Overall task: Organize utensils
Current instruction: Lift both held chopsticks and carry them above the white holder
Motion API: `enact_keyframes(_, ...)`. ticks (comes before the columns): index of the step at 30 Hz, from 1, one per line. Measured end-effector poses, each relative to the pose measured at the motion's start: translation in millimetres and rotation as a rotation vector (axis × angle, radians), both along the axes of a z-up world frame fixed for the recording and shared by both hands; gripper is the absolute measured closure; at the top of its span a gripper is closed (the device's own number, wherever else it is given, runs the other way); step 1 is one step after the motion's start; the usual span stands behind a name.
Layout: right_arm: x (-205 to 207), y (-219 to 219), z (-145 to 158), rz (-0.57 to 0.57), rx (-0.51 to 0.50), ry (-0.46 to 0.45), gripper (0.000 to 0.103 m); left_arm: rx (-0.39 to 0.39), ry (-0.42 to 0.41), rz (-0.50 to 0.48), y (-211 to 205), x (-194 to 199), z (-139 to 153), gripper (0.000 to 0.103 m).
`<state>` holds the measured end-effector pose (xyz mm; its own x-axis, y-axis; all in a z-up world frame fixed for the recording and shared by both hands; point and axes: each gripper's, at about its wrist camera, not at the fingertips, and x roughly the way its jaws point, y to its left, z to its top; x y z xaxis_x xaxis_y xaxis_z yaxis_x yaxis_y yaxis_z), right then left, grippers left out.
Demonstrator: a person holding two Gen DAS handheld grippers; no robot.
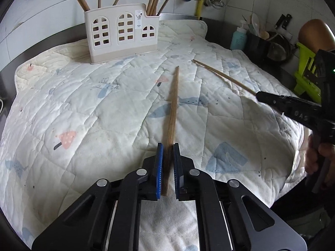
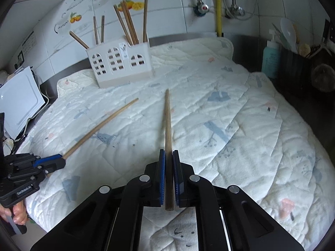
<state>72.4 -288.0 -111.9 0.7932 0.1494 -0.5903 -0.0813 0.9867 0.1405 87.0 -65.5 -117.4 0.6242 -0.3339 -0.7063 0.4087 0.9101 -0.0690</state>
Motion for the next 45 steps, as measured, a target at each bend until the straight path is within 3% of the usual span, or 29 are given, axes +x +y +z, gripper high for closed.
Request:
enact_keyframes(7, -15.3, 5.9, 34.8, 0.029, -0.008, -0.088, 0.096, 0.006, 0.013, -0.011, -2.6, -0.3, -1.4, 0.096)
enact_keyframes(9, -17.2, 8.7, 44.9, 0.039, -0.015, -0.110, 0.096, -0.008, 0.027, -0.007, -0.8, 1.3, -1.7, 0.092)
enact_keyframes(17, -16.0, 15.9, 84.2, 0.107, -0.016, -0.166, 0.096, -0.008, 0.017, -0.010, 0.2, 3.1, 3.6, 0.096)
enact_keyframes(27, 7.4, 7.0, 149.1, 0.207, 0.008, -0.205, 0.096, -0.089, -0.122, 0.029, 19.4, 14.8, 55.3, 0.097)
enact_keyframes(32, 23.5, 14.5, 173.1, 0.251, -0.026, -0.217, 0.096, -0.148, -0.161, 0.038, 23.1, 29.0, 75.1, 0.097)
enact_keyframes(45, 73.8, 40.0, 261.9, 0.297, -0.133, -0.314, 0.096, -0.156, -0.209, 0.043, 26.2, 87.7, 133.0, 0.097)
